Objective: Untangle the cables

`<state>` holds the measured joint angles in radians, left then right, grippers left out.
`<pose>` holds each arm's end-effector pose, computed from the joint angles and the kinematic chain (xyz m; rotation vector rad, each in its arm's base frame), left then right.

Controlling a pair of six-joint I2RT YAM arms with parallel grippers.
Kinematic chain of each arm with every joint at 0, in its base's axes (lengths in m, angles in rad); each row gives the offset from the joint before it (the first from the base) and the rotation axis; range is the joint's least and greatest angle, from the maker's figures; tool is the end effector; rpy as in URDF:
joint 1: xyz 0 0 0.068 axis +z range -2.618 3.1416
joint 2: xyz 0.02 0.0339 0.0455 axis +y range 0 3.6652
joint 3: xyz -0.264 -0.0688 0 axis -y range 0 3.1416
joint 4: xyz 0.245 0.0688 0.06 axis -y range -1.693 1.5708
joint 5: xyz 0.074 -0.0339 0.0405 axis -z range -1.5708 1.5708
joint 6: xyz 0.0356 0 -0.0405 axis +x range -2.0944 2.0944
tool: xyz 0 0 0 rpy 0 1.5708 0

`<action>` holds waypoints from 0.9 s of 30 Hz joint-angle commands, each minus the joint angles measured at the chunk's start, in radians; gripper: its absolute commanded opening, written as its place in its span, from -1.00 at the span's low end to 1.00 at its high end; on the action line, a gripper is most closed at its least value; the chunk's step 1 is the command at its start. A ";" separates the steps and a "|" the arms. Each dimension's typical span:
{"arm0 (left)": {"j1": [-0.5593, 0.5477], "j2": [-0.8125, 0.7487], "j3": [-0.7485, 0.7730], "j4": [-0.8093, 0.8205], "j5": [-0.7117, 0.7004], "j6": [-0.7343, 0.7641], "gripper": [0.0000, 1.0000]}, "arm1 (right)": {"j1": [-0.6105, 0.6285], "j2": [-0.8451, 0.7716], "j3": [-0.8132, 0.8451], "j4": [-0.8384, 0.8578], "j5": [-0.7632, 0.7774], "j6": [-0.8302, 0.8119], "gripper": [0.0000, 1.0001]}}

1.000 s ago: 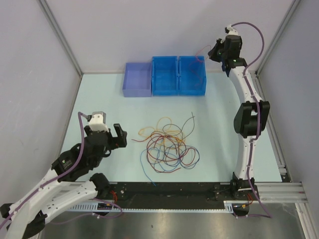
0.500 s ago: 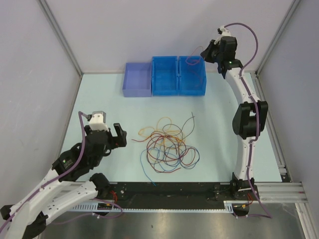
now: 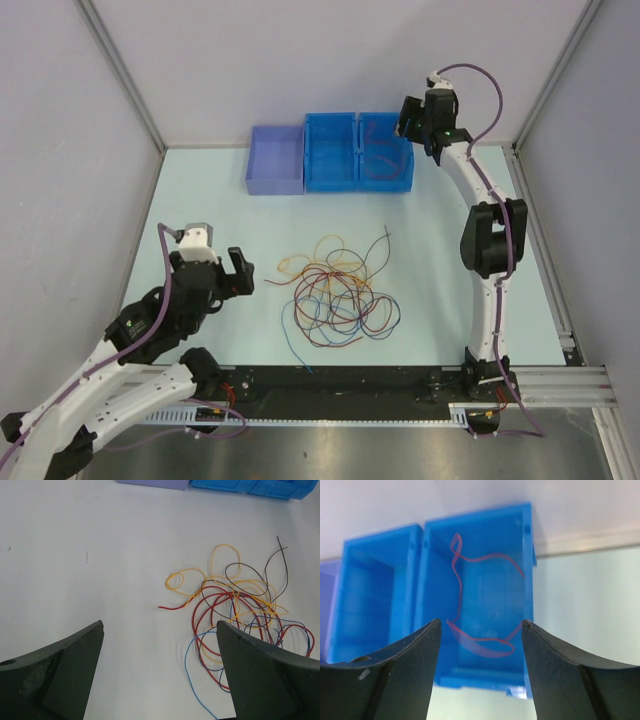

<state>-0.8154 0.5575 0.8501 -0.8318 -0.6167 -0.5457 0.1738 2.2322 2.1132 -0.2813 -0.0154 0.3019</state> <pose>0.0847 -0.0599 0.3284 -0.0880 2.0076 -0.2160 0.5253 0.0928 0.3096 0.1170 1.9820 0.3249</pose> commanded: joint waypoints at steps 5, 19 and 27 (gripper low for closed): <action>0.015 0.021 -0.016 0.048 0.026 0.026 0.99 | 0.052 -0.317 -0.198 -0.015 0.052 0.020 0.39; -0.039 0.277 -0.198 0.350 0.275 -0.126 0.85 | 0.275 -0.876 -0.935 -0.051 0.146 0.155 0.35; -0.087 0.450 -0.233 0.431 0.210 -0.154 0.77 | 0.369 -1.005 -1.199 -0.019 0.105 0.244 0.35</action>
<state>-0.8974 0.9550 0.6334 -0.4900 -0.3771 -0.6491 0.5346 1.2922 0.9936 -0.3241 0.0952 0.4767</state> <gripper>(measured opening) 0.889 0.676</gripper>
